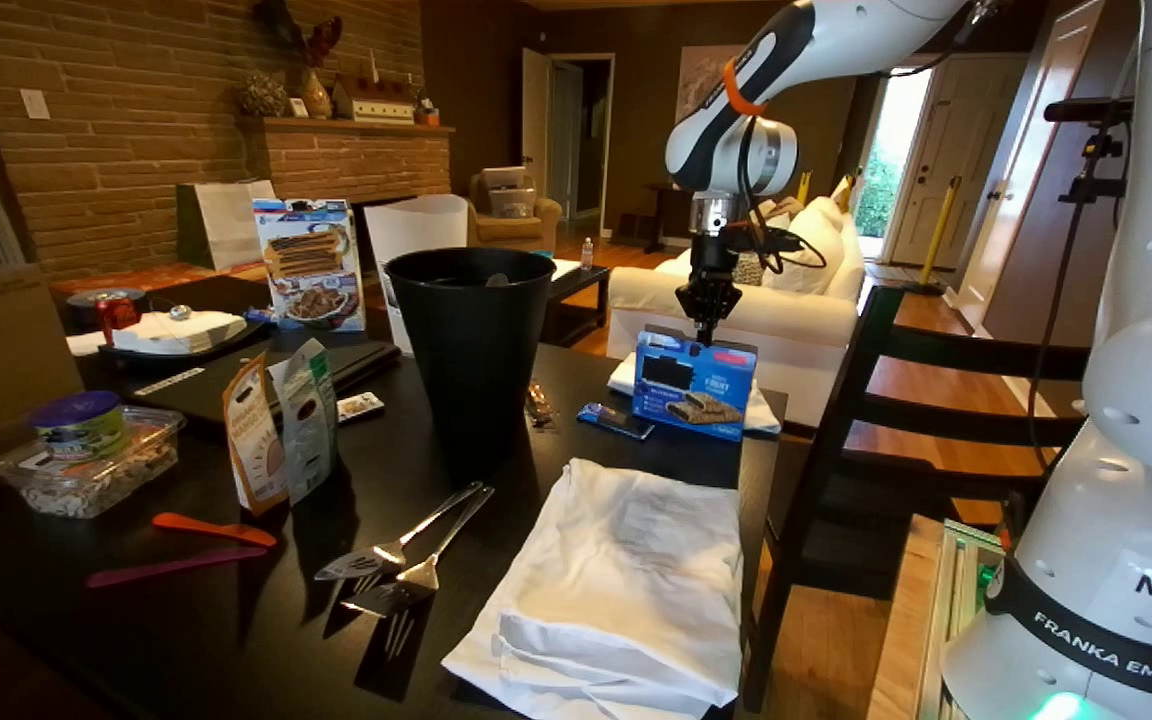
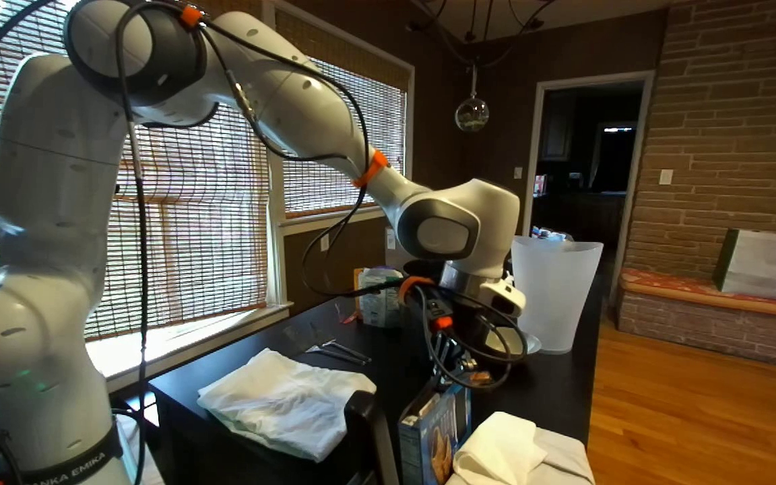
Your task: Put the left packet in the blue box
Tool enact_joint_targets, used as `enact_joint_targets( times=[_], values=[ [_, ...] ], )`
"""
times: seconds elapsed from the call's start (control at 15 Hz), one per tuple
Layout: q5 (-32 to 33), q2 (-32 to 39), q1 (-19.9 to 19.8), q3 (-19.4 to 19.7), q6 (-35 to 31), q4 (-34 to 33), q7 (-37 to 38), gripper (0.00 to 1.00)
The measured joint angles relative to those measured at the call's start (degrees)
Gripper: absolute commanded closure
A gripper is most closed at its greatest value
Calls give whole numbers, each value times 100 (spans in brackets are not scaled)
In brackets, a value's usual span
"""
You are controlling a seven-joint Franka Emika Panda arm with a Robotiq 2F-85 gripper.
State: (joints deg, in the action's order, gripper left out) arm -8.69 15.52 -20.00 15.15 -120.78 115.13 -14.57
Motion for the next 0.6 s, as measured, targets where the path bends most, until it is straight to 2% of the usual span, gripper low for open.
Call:
enact_joint_targets(
  times=[0.6],
  values=[
    [33,99,-8,27,-286,-33,107,100]
  ],
)
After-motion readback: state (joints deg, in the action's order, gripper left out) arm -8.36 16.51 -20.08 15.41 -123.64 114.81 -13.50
